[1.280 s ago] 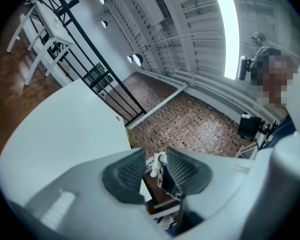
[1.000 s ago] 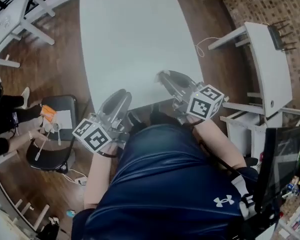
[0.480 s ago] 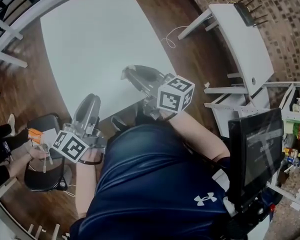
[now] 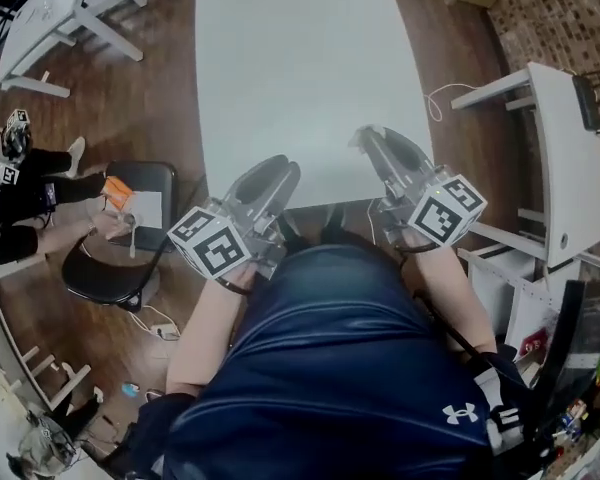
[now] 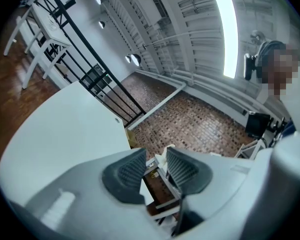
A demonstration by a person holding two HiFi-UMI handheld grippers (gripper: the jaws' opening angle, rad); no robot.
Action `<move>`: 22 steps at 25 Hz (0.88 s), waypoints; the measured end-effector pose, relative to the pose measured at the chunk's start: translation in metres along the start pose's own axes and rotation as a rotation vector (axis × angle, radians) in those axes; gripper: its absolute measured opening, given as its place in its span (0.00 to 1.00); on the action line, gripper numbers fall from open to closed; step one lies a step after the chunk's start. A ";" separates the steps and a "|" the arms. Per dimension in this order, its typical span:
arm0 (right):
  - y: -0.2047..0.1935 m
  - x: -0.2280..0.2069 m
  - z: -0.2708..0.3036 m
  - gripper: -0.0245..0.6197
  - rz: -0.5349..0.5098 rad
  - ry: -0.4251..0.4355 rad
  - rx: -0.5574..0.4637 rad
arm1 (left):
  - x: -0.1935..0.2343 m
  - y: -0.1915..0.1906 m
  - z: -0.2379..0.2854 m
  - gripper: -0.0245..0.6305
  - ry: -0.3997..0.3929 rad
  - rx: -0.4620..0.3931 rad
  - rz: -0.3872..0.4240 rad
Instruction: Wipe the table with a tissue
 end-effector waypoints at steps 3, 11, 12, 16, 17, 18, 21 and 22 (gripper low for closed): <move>0.000 0.004 0.002 0.08 -0.010 0.009 0.010 | 0.002 0.003 -0.005 0.24 0.005 -0.022 -0.003; 0.000 0.006 0.007 0.08 -0.016 0.035 0.038 | 0.002 -0.001 -0.008 0.24 0.005 -0.048 -0.016; -0.001 0.005 0.007 0.08 -0.015 0.035 0.040 | 0.002 -0.002 -0.008 0.24 0.006 -0.050 -0.019; -0.003 0.006 0.009 0.08 -0.011 0.039 0.044 | 0.005 -0.005 -0.013 0.24 0.016 -0.053 -0.029; -0.003 0.006 0.009 0.08 -0.011 0.039 0.044 | 0.006 -0.005 -0.015 0.24 0.020 -0.053 -0.033; -0.004 0.006 0.009 0.08 -0.010 0.039 0.044 | 0.006 -0.004 -0.016 0.24 0.025 -0.052 -0.036; -0.004 0.004 0.008 0.08 -0.002 0.037 0.041 | 0.007 -0.006 -0.017 0.24 0.027 -0.055 -0.042; -0.004 0.003 0.007 0.08 0.001 0.037 0.040 | 0.007 -0.006 -0.016 0.24 0.029 -0.054 -0.041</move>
Point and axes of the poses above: the fingertips, and each gripper's own axes: z forward along the fingers, x to its left, y out of its top, the point moved 3 cm from there along -z, backward along the fingers
